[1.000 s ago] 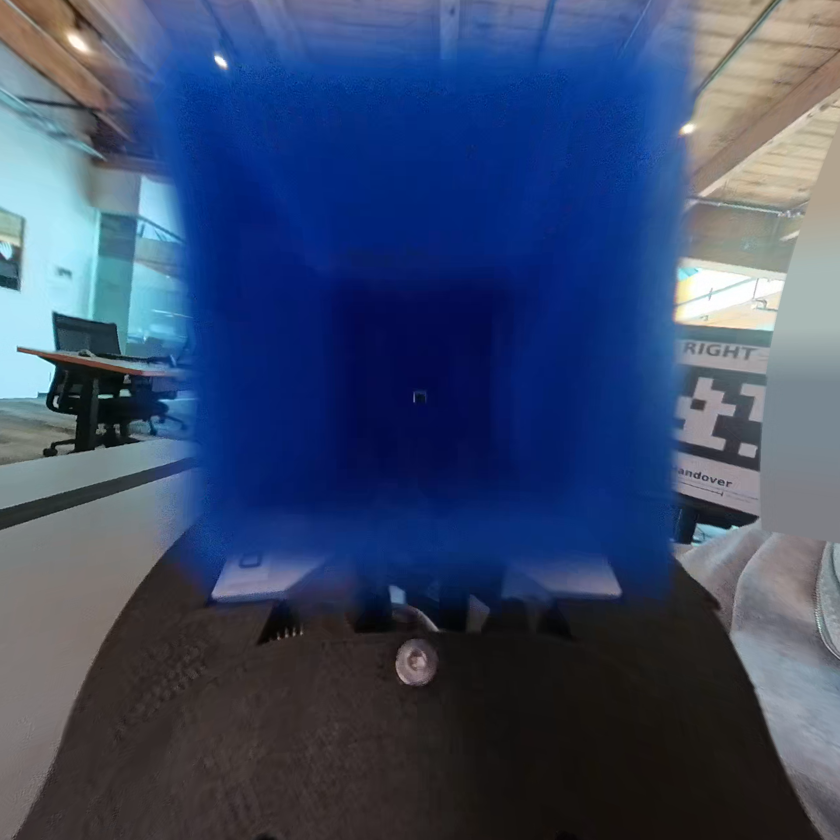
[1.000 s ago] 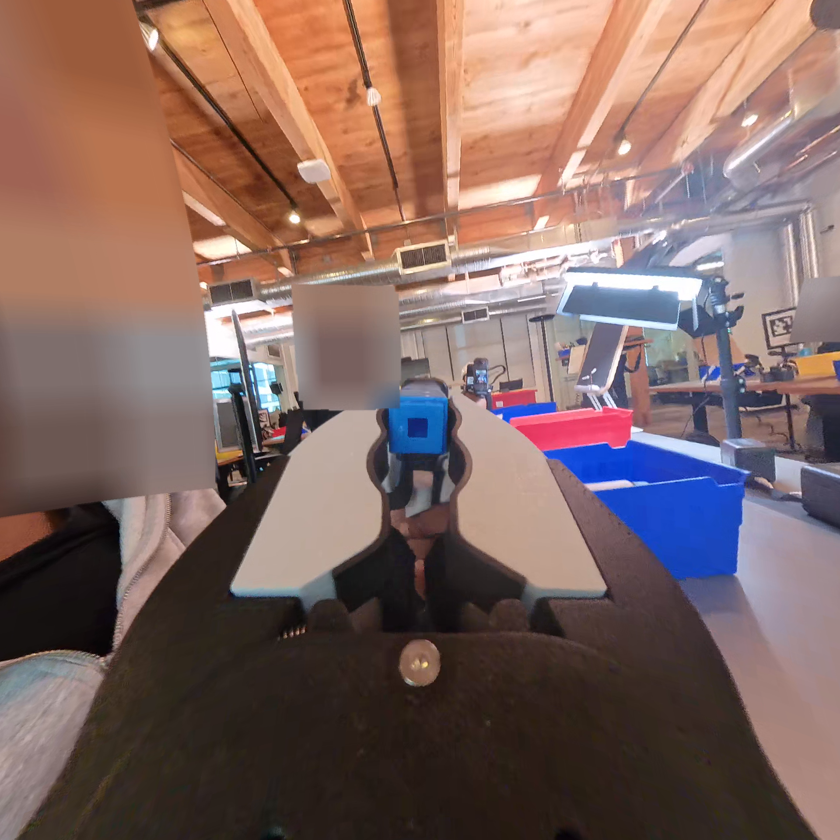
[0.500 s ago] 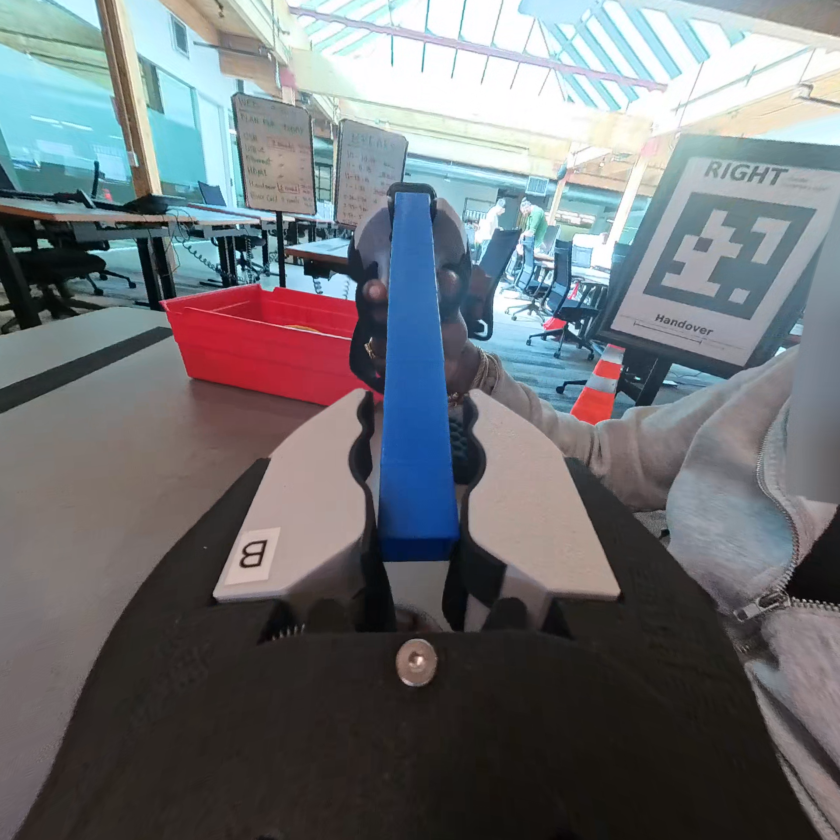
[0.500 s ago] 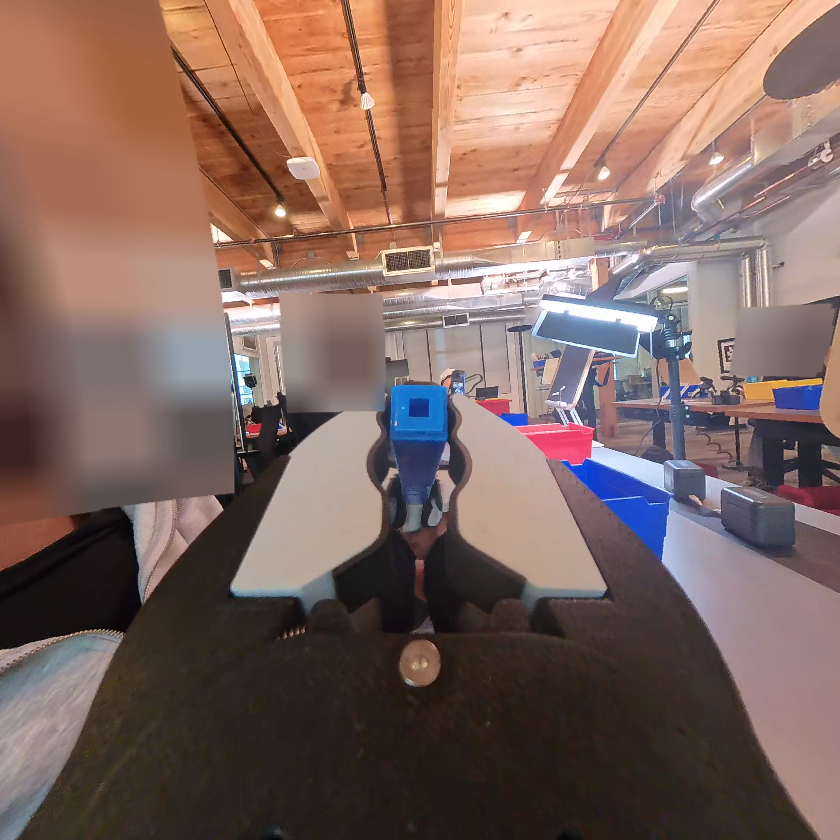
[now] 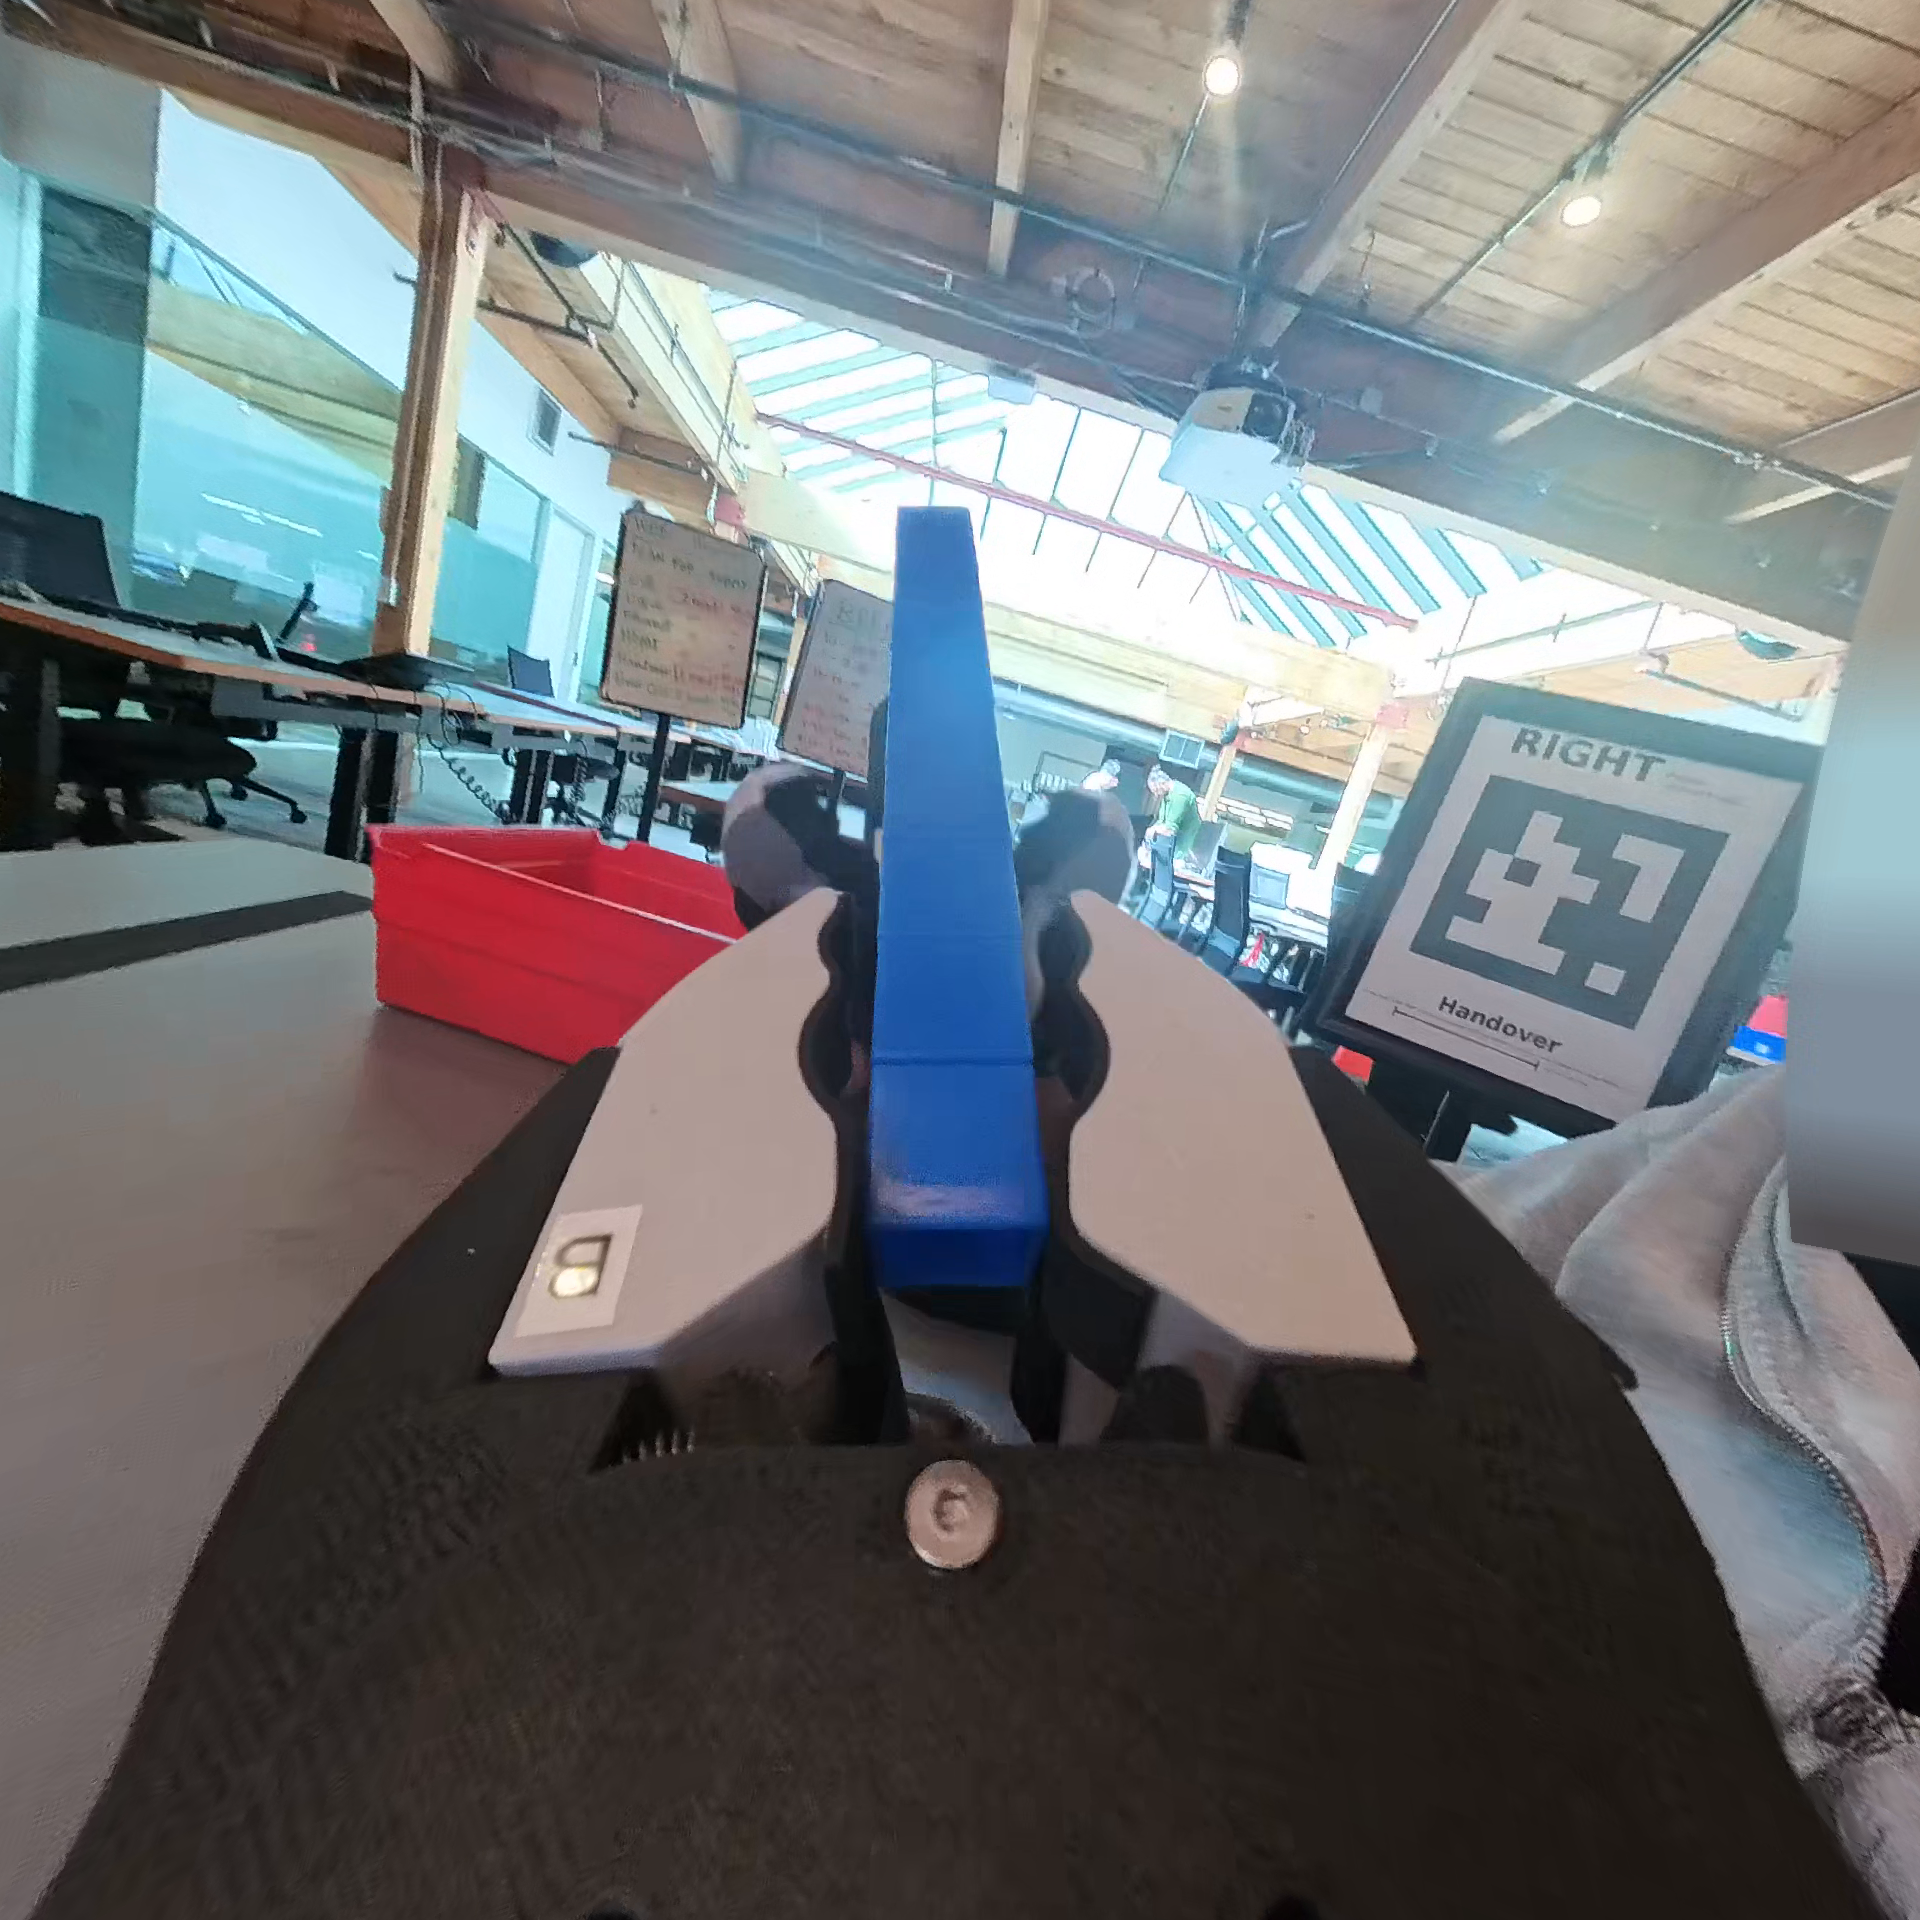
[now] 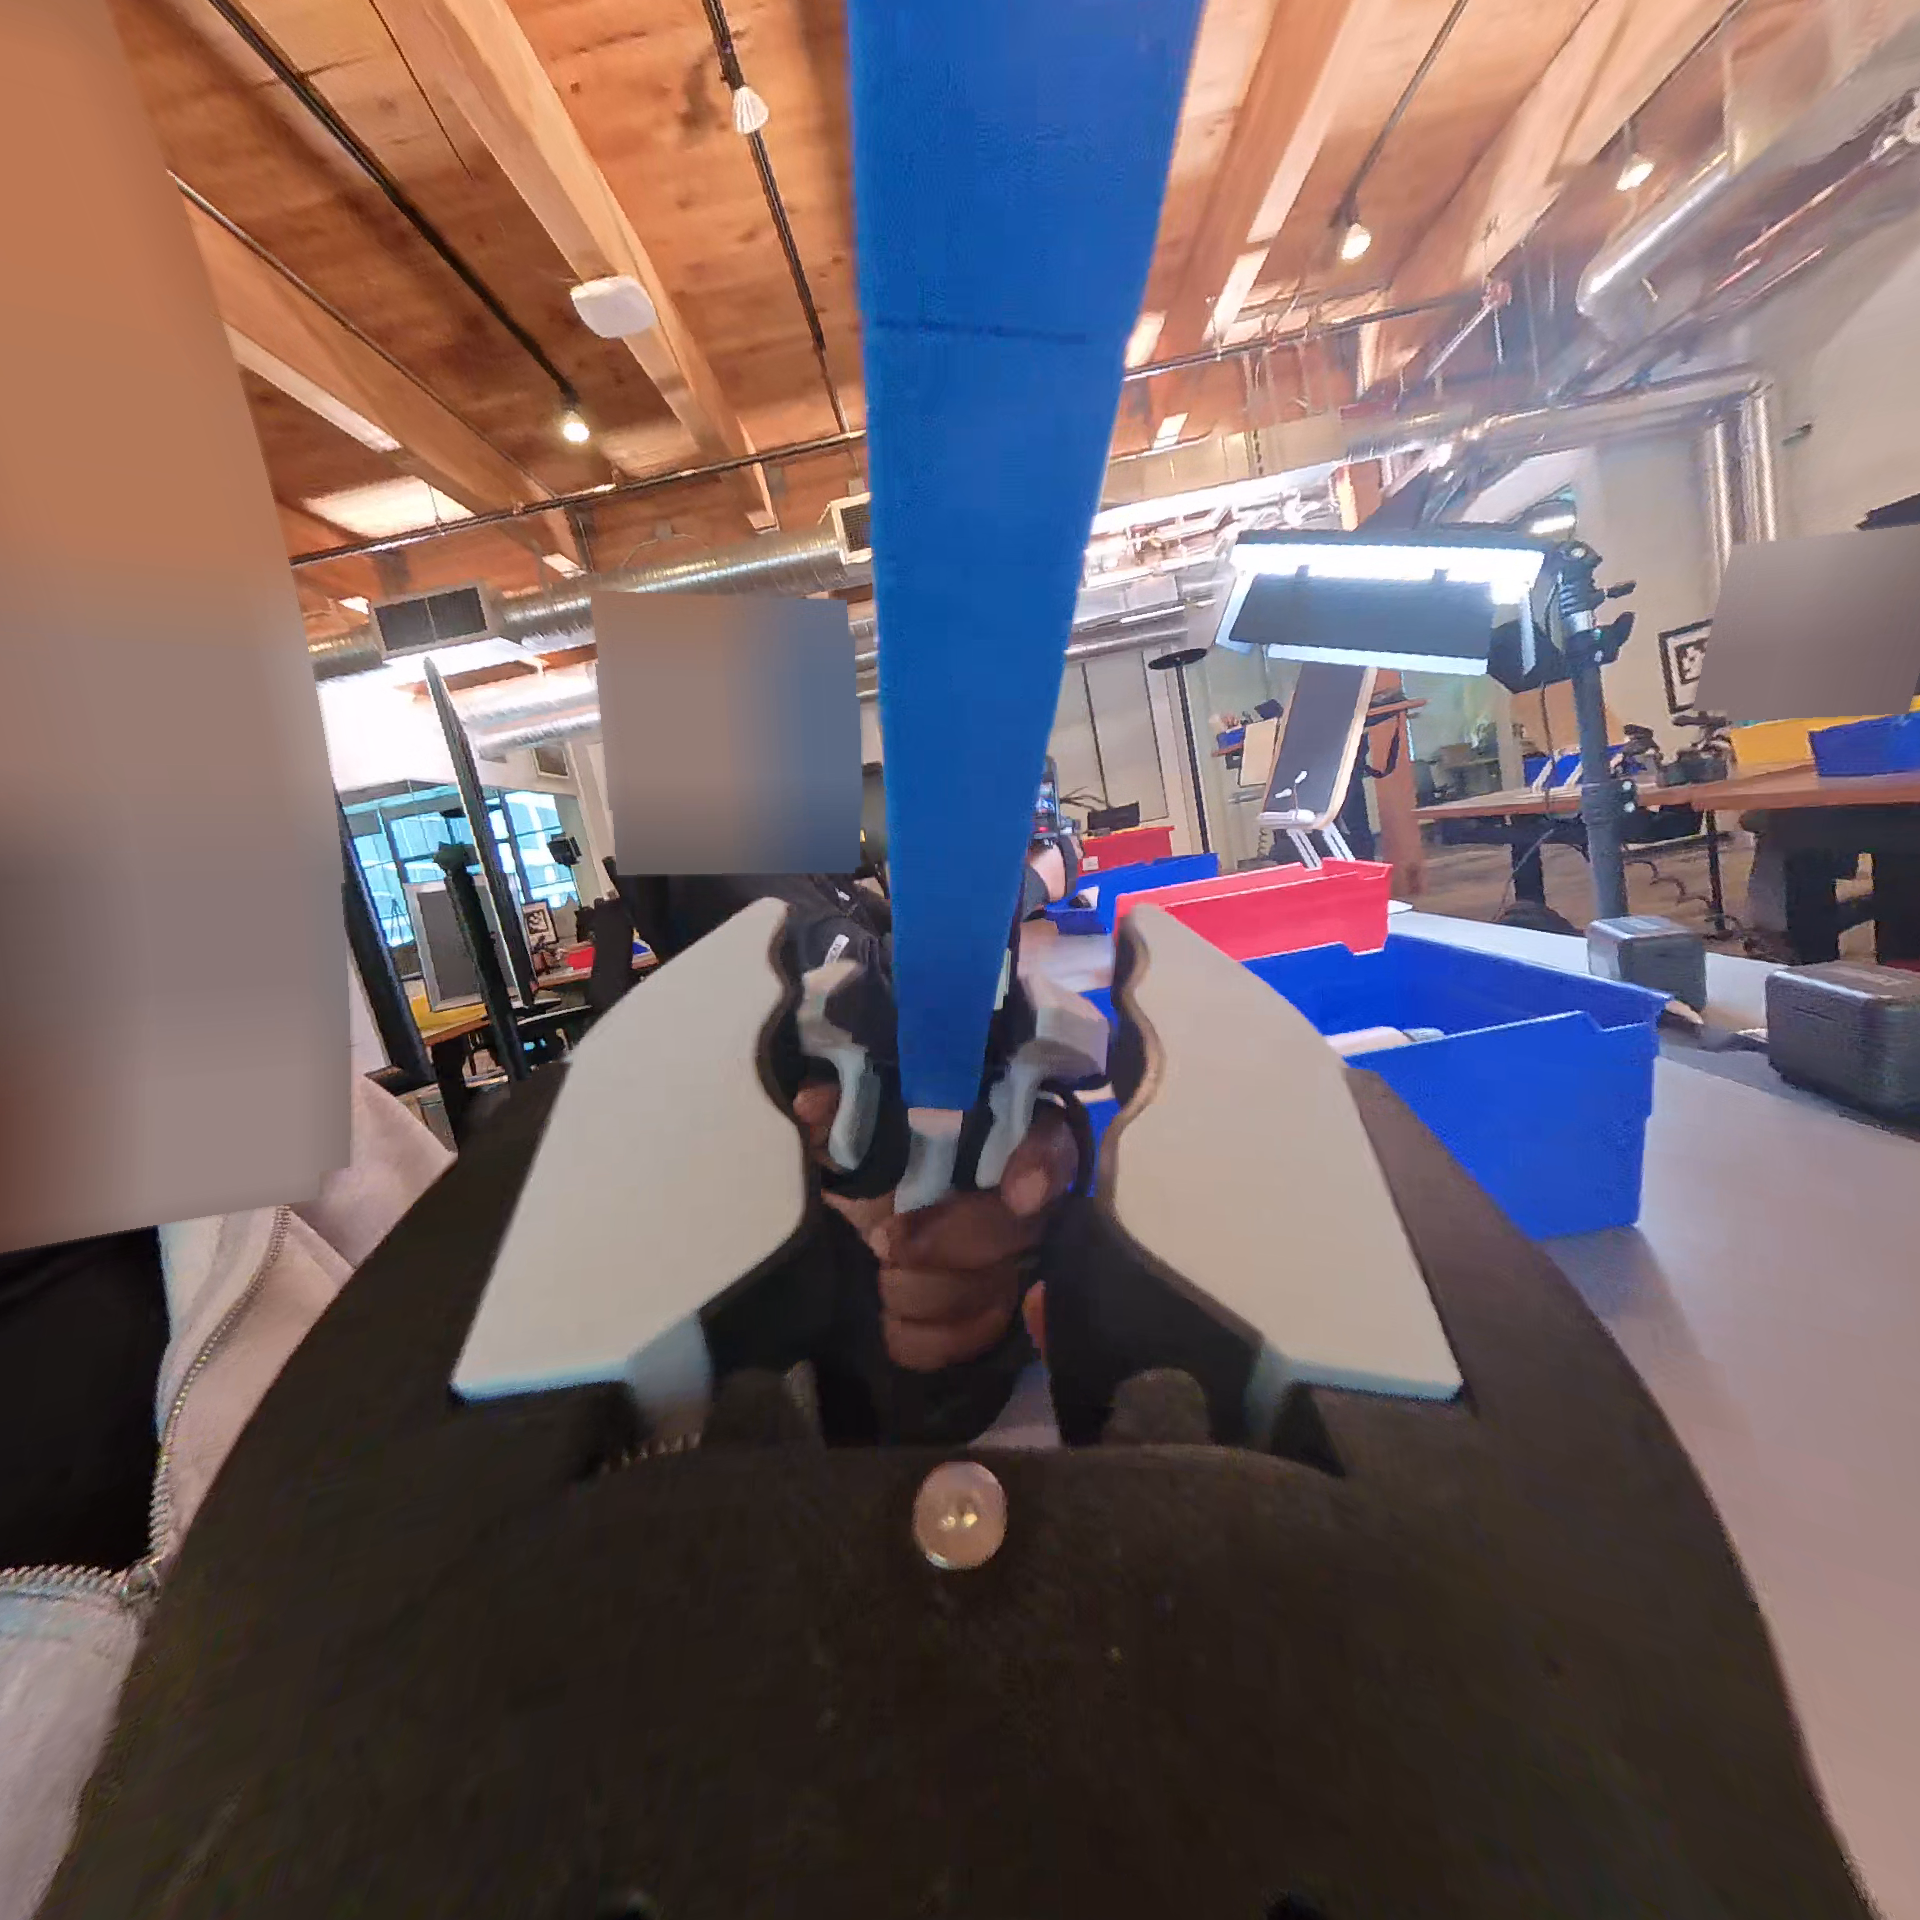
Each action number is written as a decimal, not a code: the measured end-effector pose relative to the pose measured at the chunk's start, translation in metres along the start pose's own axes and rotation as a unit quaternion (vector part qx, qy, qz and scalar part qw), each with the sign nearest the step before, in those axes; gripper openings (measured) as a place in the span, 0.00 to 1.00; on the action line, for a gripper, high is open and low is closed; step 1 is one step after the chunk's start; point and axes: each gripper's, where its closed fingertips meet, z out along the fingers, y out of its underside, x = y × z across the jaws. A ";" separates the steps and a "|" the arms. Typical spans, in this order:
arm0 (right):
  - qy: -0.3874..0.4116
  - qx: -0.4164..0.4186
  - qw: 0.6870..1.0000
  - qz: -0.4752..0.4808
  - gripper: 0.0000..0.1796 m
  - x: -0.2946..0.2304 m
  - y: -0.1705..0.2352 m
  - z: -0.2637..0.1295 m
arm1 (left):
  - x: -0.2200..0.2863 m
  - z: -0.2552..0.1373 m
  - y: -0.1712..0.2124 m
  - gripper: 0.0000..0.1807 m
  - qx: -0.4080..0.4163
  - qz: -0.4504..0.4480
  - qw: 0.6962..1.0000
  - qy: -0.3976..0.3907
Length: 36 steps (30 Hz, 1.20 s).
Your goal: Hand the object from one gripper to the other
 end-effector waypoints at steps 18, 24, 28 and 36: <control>-0.026 -0.121 0.990 -0.064 0.13 -0.014 0.004 -0.020 | -0.001 0.001 0.052 0.12 -0.174 0.084 0.981 -0.006; -0.016 -0.183 0.977 -0.110 0.14 -0.015 0.029 -0.012 | 0.006 0.006 0.046 0.12 -0.139 0.058 0.989 0.006; -0.023 -0.214 0.974 -0.072 0.13 -0.012 0.038 -0.017 | 0.004 0.003 0.038 0.33 -0.144 0.080 0.986 -0.006; -0.037 -0.376 0.925 -0.045 0.13 -0.013 0.102 -0.023 | 0.006 0.001 0.029 0.17 -0.121 0.088 0.989 -0.005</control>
